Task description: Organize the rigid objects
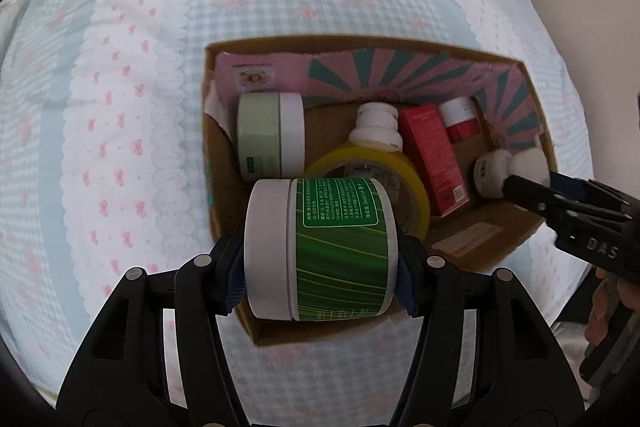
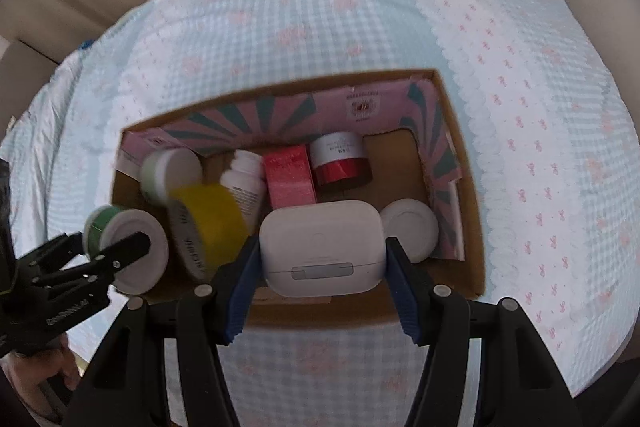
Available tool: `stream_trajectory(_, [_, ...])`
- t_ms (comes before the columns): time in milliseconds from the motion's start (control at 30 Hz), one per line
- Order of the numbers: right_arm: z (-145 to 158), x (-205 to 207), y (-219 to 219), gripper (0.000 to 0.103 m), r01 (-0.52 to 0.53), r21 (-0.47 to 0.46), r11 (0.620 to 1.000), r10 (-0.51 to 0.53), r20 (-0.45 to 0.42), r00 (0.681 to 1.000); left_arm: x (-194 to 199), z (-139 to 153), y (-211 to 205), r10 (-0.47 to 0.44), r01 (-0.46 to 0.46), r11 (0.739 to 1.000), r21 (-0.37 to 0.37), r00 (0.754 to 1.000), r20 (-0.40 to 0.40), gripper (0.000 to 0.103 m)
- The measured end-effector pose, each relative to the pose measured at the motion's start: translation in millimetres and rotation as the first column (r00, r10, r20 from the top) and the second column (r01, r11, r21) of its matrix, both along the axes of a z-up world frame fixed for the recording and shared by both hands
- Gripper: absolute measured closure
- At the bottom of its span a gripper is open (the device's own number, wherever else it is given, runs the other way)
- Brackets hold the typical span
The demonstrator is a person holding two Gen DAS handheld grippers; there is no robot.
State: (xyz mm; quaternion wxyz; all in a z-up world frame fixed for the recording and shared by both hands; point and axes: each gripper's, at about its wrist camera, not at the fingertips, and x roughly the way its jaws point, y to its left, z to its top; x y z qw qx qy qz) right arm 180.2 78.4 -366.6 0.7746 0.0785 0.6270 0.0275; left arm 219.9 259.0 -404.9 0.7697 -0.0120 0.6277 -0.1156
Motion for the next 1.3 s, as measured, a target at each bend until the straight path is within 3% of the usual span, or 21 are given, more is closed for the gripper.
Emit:
stream_trajectory(167, [-29,3,-3,0.047,0.000,0.022,1.000,0.001,-0.040,0.999,-2,-9,-8,-0.006,0.007,0.999,0.041,1.000,-0.013,0.048])
stream_trajectory(233, [-33,3,-4,0.046,-0.008,0.032,0.999,0.009,-0.033,0.999,-3,-7,-11,-0.002,0.002,0.998,0.056,1.000,-0.014,0.034])
stream_trajectory(267, [-36,3,-5,0.046,-0.016,0.046,0.999,0.018,-0.041,0.999,-5,-3,-13,0.002,-0.001,0.998,0.058,1.000,-0.003,0.008])
stream_trajectory(300, [-36,3,-6,0.043,-0.018,0.049,0.999,0.020,-0.040,0.999,-5,0,-15,-0.003,0.003,1.000,0.022,1.000,-0.002,0.000])
stream_trajectory(367, [-29,0,-10,0.007,-0.023,0.042,0.999,0.023,-0.009,1.000,-7,8,-22,0.004,-0.005,0.999,0.043,1.000,0.017,0.000])
stream_trajectory(433, [-19,-3,-15,0.001,-0.027,0.035,0.999,0.026,0.024,0.999,-9,11,-30,-0.018,0.016,0.997,0.081,0.999,0.028,0.000])
stream_trajectory(567, [-5,-8,-25,0.001,-0.037,-0.005,0.999,0.037,0.043,0.998,-12,12,-36,-0.006,0.003,0.994,0.106,1.000,0.021,0.000])
stream_trajectory(767, [8,-9,-35,0.001,-0.079,0.020,0.997,0.077,0.050,0.996,-21,26,-38,0.050,-0.054,0.992,0.113,0.998,0.039,0.000])
stream_trajectory(967, [33,-9,-42,0.001,-0.098,0.036,0.995,0.095,0.073,0.993,-28,59,-47,0.082,-0.091,0.989,0.116,0.993,0.086,0.000])
stream_trajectory(1133, [79,-18,-55,0.001,-0.114,0.051,0.992,0.109,0.100,0.989,-37,126,-61,0.116,-0.132,0.987,0.090,0.979,0.168,0.000])
stream_trajectory(1300, [156,-30,-78,0.001,-0.111,0.044,0.993,0.102,0.180,0.978,-52,205,-79,0.120,-0.151,0.985,0.088,0.950,0.288,0.000])
